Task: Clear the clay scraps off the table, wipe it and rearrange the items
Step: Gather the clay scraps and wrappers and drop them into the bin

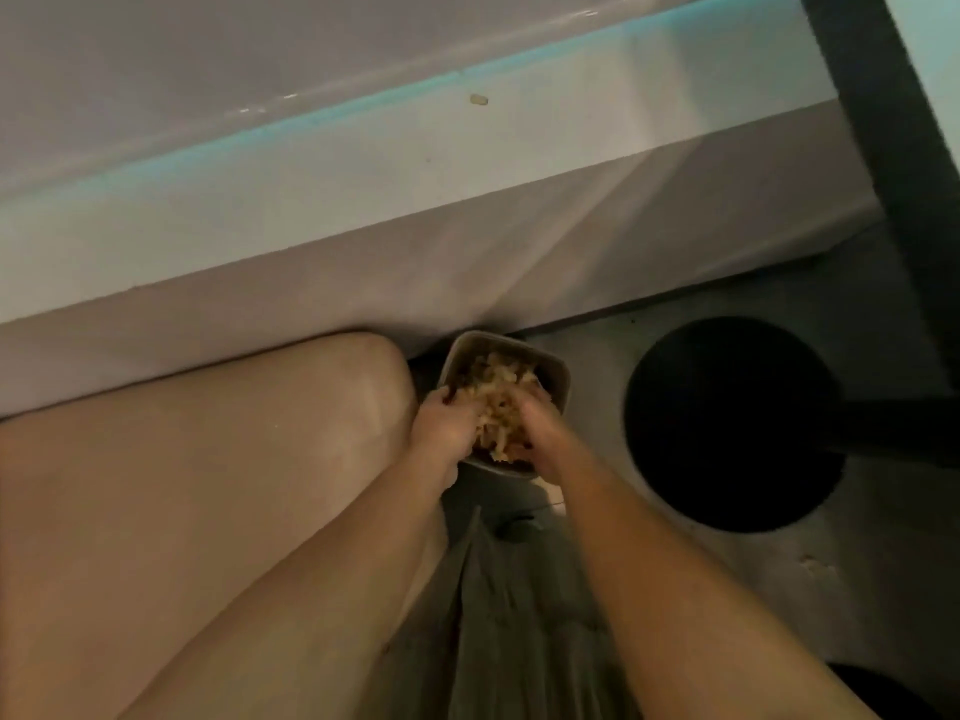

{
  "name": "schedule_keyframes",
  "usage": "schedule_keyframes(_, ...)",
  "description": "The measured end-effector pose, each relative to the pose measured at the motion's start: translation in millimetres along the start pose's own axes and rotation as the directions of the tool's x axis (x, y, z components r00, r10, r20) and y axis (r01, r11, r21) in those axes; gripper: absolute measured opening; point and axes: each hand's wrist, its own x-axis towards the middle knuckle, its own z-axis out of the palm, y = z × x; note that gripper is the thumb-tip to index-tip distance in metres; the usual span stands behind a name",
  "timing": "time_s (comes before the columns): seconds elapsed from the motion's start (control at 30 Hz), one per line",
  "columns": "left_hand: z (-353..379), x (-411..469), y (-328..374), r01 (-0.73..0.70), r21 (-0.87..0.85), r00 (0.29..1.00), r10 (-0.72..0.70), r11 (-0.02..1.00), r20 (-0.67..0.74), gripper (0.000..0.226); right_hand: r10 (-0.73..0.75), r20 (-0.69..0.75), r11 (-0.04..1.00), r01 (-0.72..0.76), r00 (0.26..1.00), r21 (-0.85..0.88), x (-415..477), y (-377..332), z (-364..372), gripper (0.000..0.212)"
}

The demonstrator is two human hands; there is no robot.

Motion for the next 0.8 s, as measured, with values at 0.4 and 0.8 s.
schedule_keyframes(0.4,-4,-27,13,-0.078,-0.091,0.994,0.070,0.993,-0.087,0.050,-0.119,-0.140,0.964,0.148,0.983,0.220,-28,-4,-20,0.017)
schedule_keyframes(0.8,-36,-245,79,-0.379,0.012,0.922,0.379,0.925,-0.078,0.048,-0.400,-0.047,0.911,0.391,0.915,-0.132,-268,-79,-19,0.031)
